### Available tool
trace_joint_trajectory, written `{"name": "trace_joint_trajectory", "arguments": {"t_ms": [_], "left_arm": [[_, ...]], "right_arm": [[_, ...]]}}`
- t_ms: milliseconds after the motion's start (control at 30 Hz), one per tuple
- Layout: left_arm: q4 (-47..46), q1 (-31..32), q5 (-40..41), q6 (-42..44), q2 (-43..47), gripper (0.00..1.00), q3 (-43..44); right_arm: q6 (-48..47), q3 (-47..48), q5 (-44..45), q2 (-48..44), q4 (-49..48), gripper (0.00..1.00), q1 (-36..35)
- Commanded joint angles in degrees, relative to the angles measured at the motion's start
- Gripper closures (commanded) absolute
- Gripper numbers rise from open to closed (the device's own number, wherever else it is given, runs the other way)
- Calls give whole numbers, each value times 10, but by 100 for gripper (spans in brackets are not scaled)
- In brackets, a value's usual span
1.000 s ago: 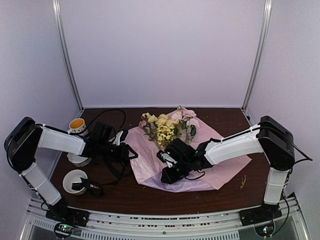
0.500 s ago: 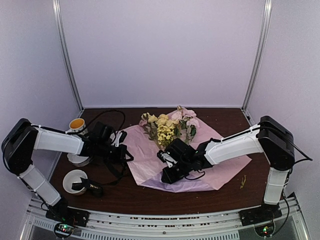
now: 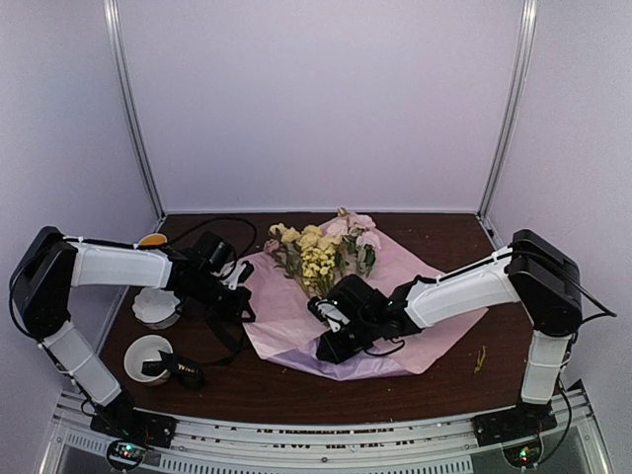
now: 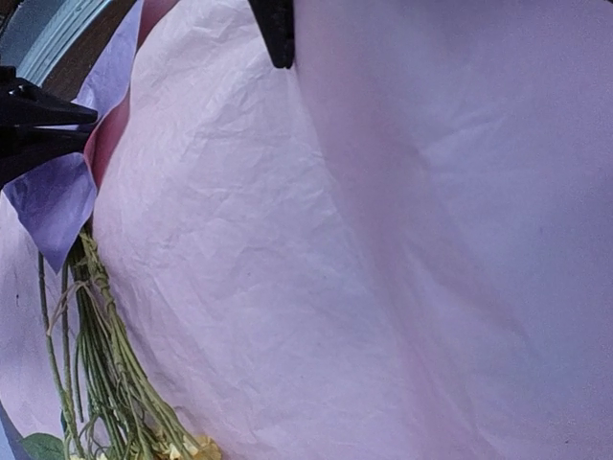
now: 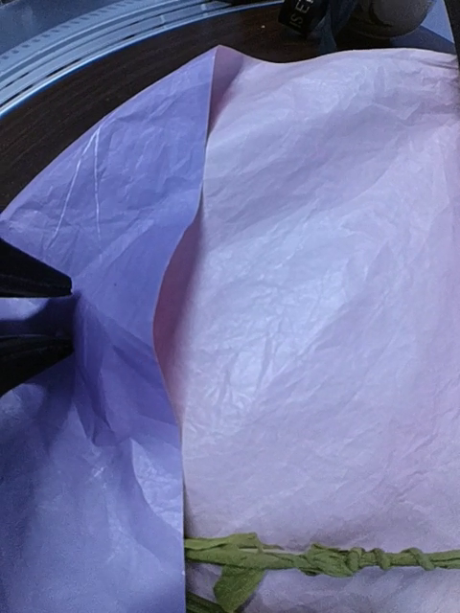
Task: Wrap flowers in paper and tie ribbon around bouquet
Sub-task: Pick up the one-fourth-folded wrapping paper from the center of the board.
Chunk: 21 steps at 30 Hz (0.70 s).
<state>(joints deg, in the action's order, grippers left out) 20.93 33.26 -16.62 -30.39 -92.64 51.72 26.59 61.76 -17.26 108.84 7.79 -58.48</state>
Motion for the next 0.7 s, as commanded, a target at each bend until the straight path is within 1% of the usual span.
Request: {"name": "trace_joint_trajectory", "arguments": {"t_ms": [0, 200, 367, 433, 533, 667], "left_arm": [[12, 4, 9, 11, -3, 100, 12], [2, 7, 12, 7, 4, 100, 3], [10, 14, 18, 5, 22, 100, 9], [24, 21, 28, 9, 35, 100, 24], [35, 34, 21, 13, 44, 100, 56], [39, 58, 15, 17, 38, 100, 107]], "right_arm": [[-41, 29, -32, 16, 43, 84, -2], [-52, 85, -36, 62, 63, 84, -1], [-50, 83, -30, 79, 66, 84, -1], [-43, 69, -32, 76, 51, 84, 0], [-33, 54, -39, 79, 38, 84, 4], [-21, 39, -80, 70, -5, 85, 11]]}}
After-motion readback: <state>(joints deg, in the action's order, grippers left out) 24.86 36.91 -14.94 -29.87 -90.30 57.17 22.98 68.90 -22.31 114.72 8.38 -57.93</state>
